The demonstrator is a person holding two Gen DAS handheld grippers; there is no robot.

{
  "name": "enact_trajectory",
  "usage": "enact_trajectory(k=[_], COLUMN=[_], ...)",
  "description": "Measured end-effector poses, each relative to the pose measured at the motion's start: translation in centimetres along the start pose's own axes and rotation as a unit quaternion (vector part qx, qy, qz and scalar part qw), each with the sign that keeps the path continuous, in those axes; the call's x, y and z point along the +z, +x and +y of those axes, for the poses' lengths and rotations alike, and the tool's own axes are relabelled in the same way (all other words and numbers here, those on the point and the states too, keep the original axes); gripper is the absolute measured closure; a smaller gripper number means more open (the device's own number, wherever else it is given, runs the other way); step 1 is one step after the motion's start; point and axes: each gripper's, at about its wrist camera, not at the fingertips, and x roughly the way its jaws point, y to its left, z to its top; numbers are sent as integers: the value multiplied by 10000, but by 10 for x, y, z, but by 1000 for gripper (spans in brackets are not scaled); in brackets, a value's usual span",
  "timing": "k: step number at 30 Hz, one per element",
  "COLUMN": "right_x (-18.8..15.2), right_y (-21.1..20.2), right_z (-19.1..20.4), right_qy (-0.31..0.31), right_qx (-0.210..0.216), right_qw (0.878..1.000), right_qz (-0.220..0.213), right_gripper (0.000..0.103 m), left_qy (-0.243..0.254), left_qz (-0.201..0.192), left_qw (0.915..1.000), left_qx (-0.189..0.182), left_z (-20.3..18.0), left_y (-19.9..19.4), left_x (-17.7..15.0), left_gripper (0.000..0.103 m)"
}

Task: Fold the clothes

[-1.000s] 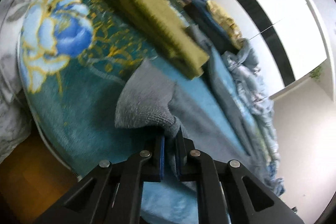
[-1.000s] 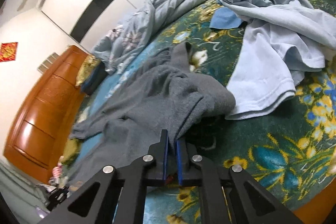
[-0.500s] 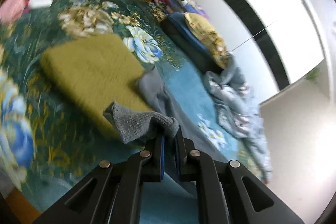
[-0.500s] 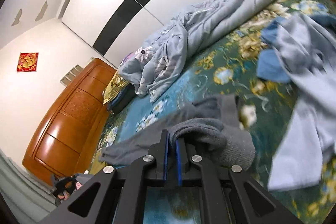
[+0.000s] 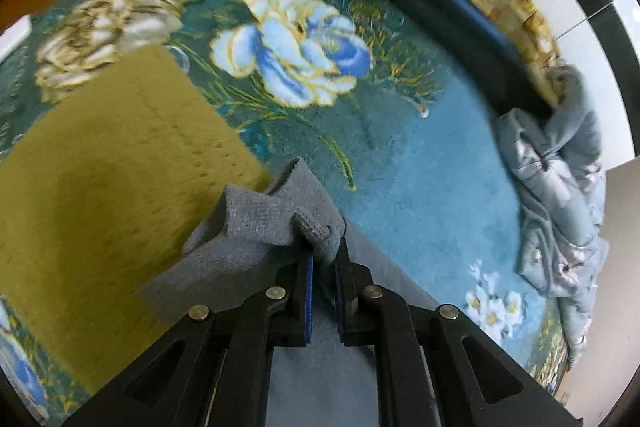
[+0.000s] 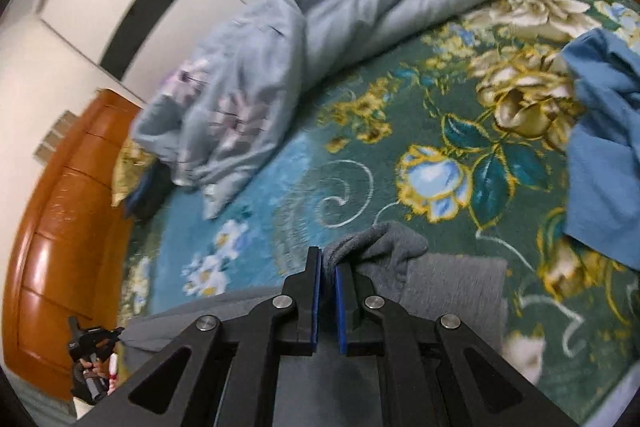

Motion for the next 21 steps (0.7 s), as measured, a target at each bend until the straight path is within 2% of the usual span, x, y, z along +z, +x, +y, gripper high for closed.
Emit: enact_trajectory(k=[6, 8, 10, 12, 15, 16, 18, 19, 20, 21], right_x=[8, 7, 5, 4, 3, 2, -2, -5, -10, -15], right_y=[47, 55, 58, 55, 45, 41, 29, 21, 11, 1], right_z=[-13, -16, -16, -12, -3, 1, 9, 14, 19, 24], right_qy=[31, 50, -46, -183, -420, -493, -624, -710, -833, -954], right_qx=[-429, -487, -552, -572, -533, -494, -365, -279, -194, -137], right_qw=[9988, 9983, 9979, 9977, 9975, 9974, 9974, 9971, 9962, 9950], right_qz=[248, 301, 338, 324, 207, 158, 61, -20, -143, -247], right_gripper=[96, 96, 96, 96, 91, 87, 66, 42, 34, 34], left_qy=[516, 640, 748, 883, 1052, 1109, 1106, 1066, 981, 933], left_qz=[-21, -6, 10, -12, -347, -481, -717, -807, -909, -950], left_qw=[9986, 9972, 9949, 9916, 9884, 9870, 9851, 9854, 9869, 9877], left_qx=[-145, -394, -671, -950, -1040, -1059, -1107, -1051, -907, -824], left_z=[-9, -13, -14, -13, -8, -6, 3, 8, 16, 22], left_y=[22, 16, 7, -10, -39, -48, -62, -66, -68, -67], left_x=[3, 2, 0, -5, -9, -11, -11, -12, -14, -17], left_gripper=[87, 76, 60, 52, 52, 51, 44, 42, 42, 41])
